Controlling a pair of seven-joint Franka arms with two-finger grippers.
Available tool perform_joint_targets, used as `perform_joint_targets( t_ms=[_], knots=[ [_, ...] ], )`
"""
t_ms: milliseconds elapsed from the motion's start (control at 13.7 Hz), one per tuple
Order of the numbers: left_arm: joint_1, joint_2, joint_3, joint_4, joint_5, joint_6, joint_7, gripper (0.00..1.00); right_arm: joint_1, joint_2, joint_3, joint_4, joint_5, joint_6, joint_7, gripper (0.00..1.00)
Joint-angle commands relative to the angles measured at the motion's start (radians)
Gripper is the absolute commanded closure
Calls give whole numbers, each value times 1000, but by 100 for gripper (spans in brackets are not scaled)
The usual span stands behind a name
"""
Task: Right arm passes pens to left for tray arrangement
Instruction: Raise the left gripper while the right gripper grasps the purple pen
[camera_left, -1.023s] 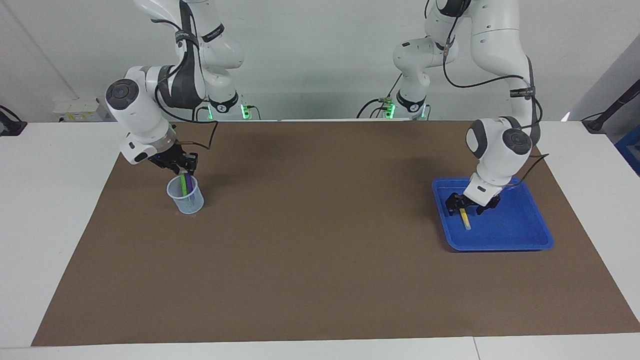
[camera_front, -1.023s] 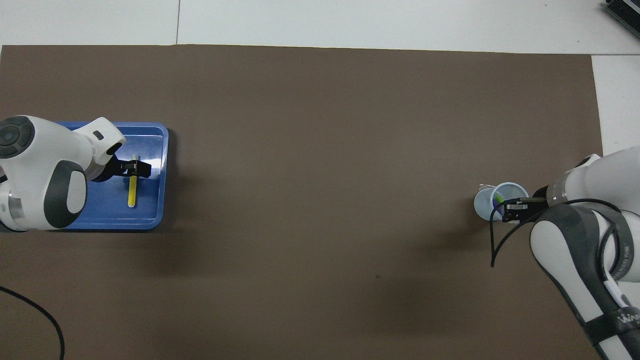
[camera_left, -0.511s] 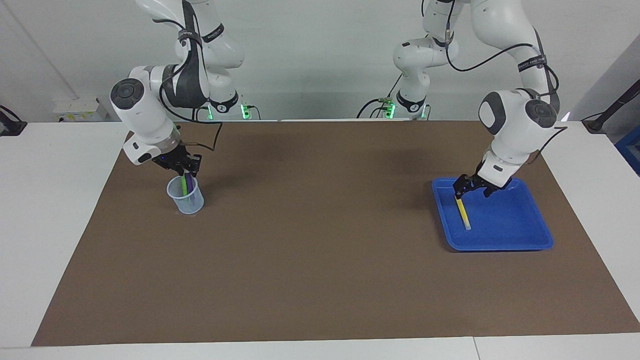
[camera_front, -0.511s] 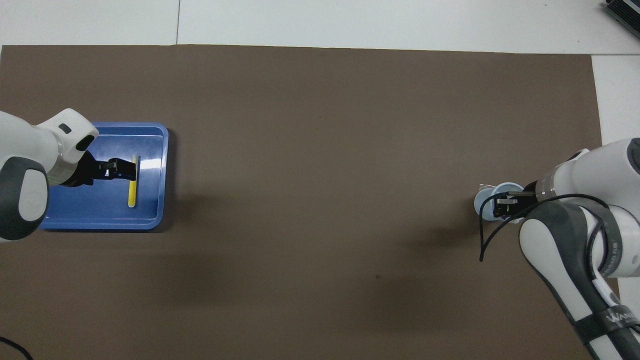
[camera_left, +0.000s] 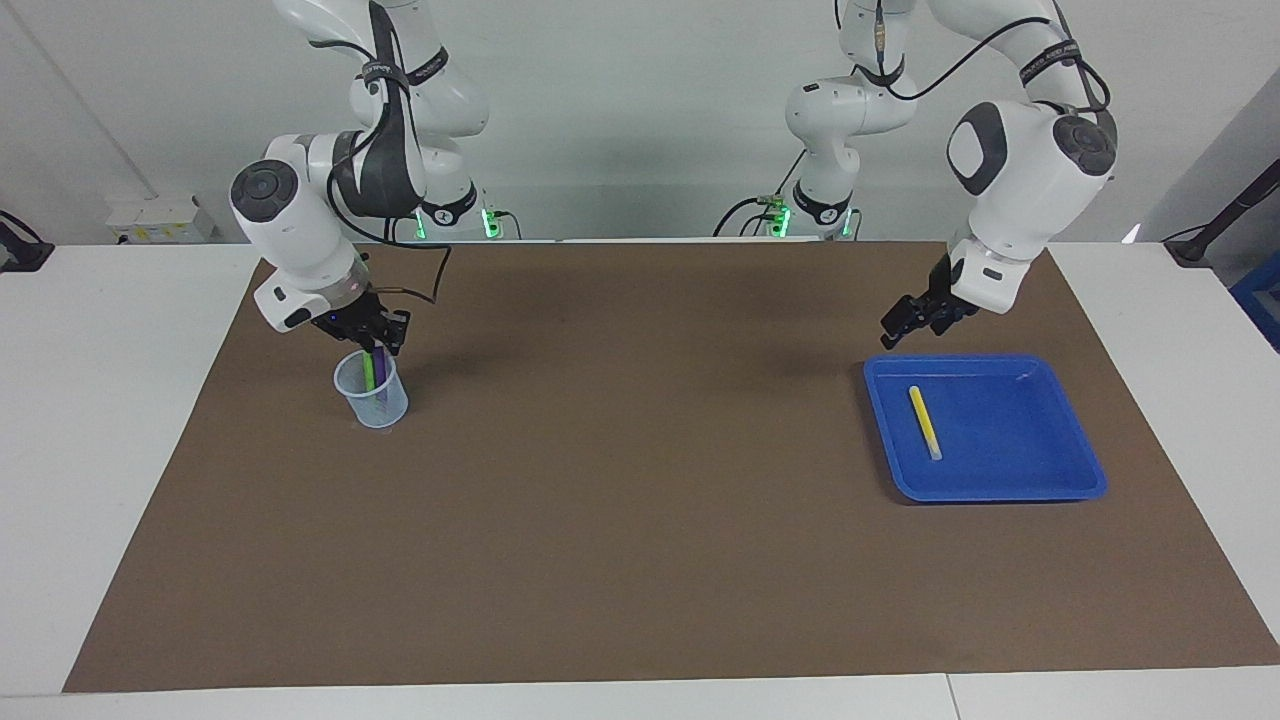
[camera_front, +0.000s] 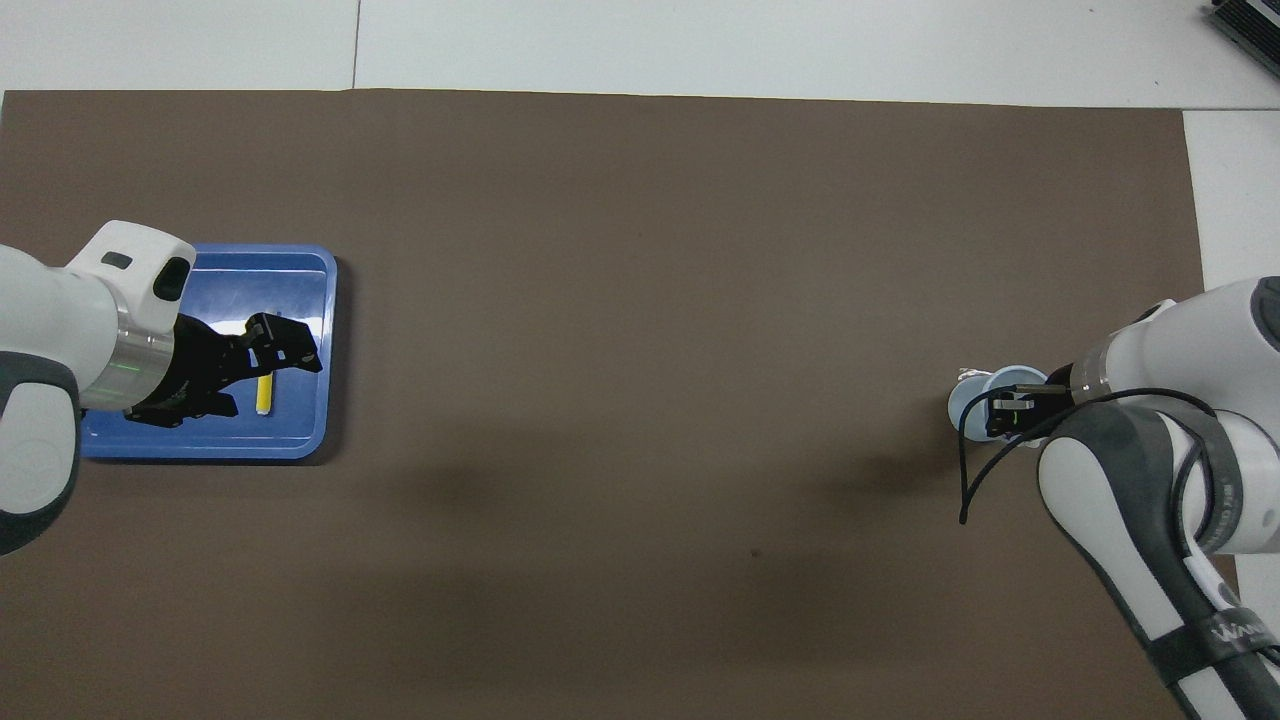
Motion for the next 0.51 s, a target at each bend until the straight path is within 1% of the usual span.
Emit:
perform_joint_targets(
  t_ms=[0, 73, 292, 438],
  knots=[
    [-41, -41, 9, 0, -89, -21, -206, 0, -22, 11, 5, 8, 1, -24, -43, 57],
    [-41, -41, 7, 14, -143, -24, -282, 0, -35, 11, 5, 6, 1, -24, -49, 57],
    [-39, -47, 9, 20, -359, -29, -499, 0, -36, 9, 5, 0, 1, -21, -52, 57],
    [-42, -50, 7, 17, -444, -16, -658, 0, -36, 3, 5, -18, 1, -7, -53, 57]
  ],
)
